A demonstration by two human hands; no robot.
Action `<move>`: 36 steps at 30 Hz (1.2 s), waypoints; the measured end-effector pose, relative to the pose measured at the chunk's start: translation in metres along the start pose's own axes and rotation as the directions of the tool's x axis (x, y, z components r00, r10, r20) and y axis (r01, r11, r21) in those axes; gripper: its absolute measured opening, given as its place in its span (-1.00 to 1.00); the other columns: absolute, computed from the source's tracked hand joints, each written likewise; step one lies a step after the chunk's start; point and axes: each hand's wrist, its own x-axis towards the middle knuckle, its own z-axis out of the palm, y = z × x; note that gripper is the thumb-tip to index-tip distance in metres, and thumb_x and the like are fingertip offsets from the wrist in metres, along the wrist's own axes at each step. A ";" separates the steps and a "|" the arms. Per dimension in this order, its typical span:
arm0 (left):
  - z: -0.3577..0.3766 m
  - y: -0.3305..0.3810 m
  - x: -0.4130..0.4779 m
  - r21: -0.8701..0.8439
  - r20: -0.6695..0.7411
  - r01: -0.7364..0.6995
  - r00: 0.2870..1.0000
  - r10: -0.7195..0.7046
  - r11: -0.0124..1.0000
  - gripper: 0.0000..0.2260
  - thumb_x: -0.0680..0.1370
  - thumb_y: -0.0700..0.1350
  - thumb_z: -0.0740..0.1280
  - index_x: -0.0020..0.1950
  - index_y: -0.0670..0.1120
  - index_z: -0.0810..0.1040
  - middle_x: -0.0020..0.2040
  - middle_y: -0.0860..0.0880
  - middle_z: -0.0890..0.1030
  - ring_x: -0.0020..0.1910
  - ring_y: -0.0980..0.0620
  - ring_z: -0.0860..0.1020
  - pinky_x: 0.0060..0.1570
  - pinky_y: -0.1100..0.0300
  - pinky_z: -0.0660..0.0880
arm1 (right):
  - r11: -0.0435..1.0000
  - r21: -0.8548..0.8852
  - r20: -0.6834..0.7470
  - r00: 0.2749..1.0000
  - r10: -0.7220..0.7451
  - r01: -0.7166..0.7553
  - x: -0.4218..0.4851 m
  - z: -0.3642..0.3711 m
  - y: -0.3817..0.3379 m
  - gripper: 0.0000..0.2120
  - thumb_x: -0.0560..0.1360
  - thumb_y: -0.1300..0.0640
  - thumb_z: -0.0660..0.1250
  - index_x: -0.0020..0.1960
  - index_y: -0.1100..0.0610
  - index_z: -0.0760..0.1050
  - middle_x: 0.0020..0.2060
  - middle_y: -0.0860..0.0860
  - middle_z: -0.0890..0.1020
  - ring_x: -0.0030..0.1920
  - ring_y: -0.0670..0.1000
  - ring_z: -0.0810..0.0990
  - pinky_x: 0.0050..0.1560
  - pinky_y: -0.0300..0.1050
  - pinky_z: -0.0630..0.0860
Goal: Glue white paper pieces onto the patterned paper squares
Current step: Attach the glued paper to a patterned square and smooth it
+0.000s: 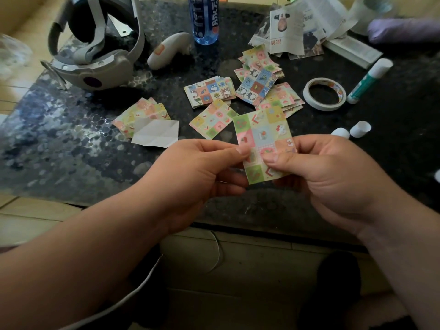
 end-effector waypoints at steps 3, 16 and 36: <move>-0.001 0.000 0.000 0.019 -0.011 -0.008 1.000 0.008 1.000 -0.86 0.51 -0.18 0.44 -0.05 -0.27 0.67 -0.16 -0.19 0.71 -0.32 -0.03 0.61 -0.27 0.15 0.63 | 1.000 -0.010 0.005 1.000 -0.011 0.011 0.001 -0.001 0.000 -0.88 0.51 0.24 0.43 -0.03 0.27 0.70 -0.09 0.15 0.76 0.11 0.28 0.67 -0.01 0.03 0.52; 0.004 -0.001 -0.003 0.059 0.001 -0.011 1.000 0.011 0.998 -0.86 0.57 -0.17 0.40 -0.09 -0.23 0.67 -0.16 -0.18 0.71 -0.28 -0.04 0.62 -0.25 0.13 0.62 | 0.997 -0.048 -0.015 0.998 -0.054 0.054 0.001 -0.001 0.000 -0.83 0.51 0.19 0.45 -0.03 0.31 0.68 -0.09 0.21 0.75 -0.01 0.24 0.70 -0.06 0.02 0.54; 0.007 -0.005 -0.007 0.124 0.180 0.083 0.978 -0.104 0.989 -0.80 0.40 -0.11 0.45 -0.10 -0.23 0.63 -0.17 -0.15 0.71 -0.29 0.01 0.63 -0.19 0.15 0.59 | 0.996 -0.012 -0.054 0.995 -0.086 0.086 -0.001 0.003 -0.002 -0.64 0.27 0.00 0.52 -0.22 0.31 0.60 -0.18 0.30 0.69 -0.16 0.19 0.62 -0.03 0.17 0.56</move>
